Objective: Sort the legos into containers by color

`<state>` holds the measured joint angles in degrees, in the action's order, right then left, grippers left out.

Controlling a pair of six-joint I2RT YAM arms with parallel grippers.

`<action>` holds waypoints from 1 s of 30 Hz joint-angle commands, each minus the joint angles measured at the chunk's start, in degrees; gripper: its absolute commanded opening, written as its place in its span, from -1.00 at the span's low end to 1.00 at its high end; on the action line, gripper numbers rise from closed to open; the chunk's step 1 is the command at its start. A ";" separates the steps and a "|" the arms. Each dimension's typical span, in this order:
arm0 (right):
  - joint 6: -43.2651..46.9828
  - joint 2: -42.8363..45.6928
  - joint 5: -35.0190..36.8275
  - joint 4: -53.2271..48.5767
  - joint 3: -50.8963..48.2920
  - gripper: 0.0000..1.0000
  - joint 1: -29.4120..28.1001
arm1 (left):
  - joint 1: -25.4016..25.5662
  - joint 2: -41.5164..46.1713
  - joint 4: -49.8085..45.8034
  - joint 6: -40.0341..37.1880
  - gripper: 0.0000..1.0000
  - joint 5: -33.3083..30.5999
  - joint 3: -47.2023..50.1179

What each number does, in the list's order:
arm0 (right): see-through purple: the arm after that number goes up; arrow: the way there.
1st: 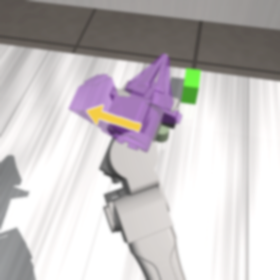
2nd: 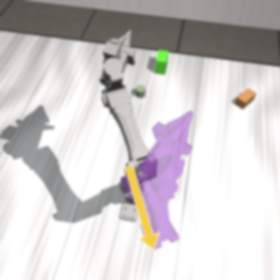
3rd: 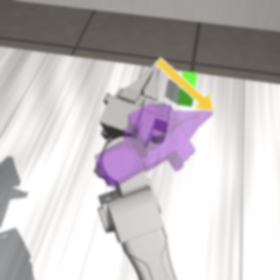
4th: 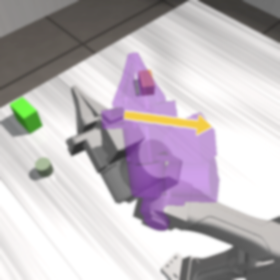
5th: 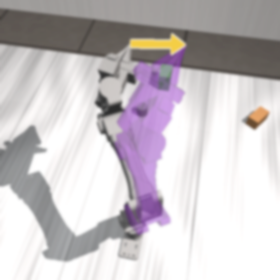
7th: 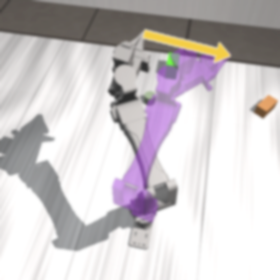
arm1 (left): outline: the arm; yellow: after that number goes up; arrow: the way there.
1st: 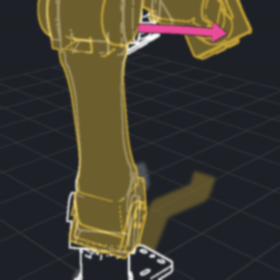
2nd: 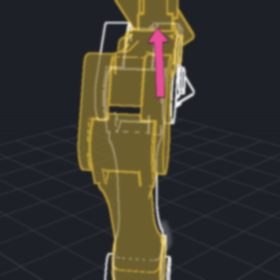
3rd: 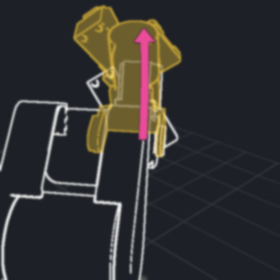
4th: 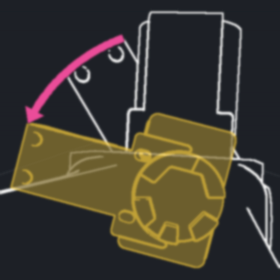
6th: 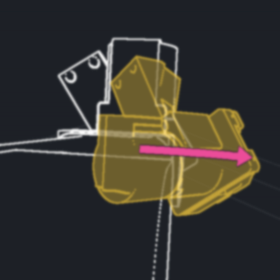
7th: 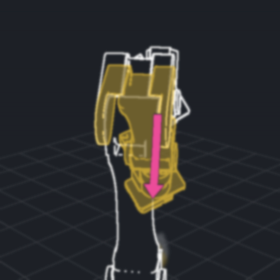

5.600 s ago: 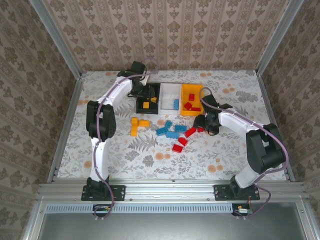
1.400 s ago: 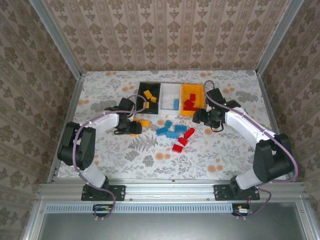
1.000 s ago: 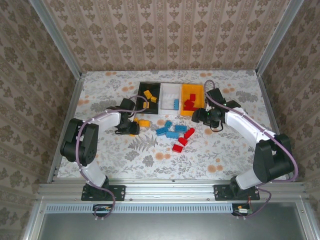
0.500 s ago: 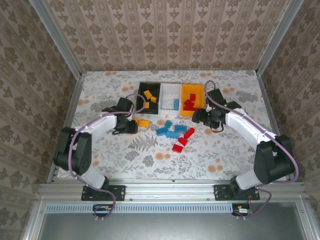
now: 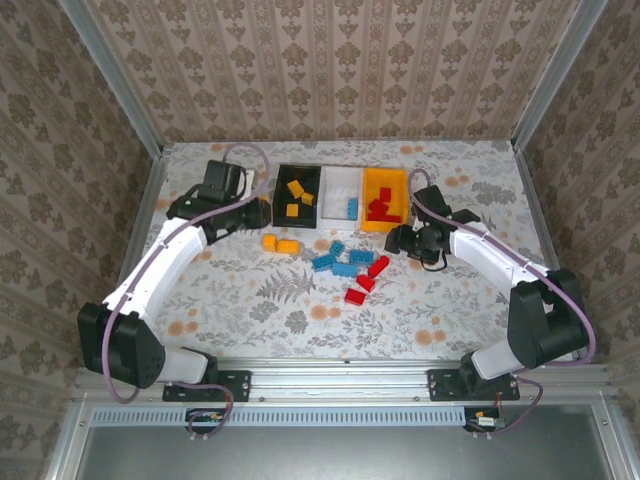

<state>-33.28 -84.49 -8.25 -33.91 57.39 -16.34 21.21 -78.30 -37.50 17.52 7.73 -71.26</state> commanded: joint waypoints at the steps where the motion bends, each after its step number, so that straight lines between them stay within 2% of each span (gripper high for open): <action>1: -1.52 3.34 -1.37 1.04 -2.29 0.37 -0.10 | -0.43 -7.96 -2.37 -4.06 -0.31 0.15 -10.11; 8: -2.10 6.71 -1.42 0.24 -5.95 0.37 -0.89 | -0.90 -26.97 -3.51 -7.31 -0.31 -0.17 -26.30; 16: -3.06 10.47 -0.37 -1.05 -10.30 0.36 -1.95 | -1.12 -43.17 -5.67 -7.25 -0.32 0.38 -38.99; 25: -3.99 8.58 -0.48 -0.28 -10.69 0.37 -3.76 | -0.39 -48.72 -5.42 -6.31 -0.30 1.18 -41.81; 30: -4.59 6.64 0.14 0.33 -9.69 0.37 -5.60 | -0.21 -49.27 -5.67 -5.84 -0.12 1.42 -41.64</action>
<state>-36.51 -76.71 -8.62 -33.34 46.59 -21.06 20.64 -126.26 -41.41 11.84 8.38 -111.22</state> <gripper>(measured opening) 0.683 0.433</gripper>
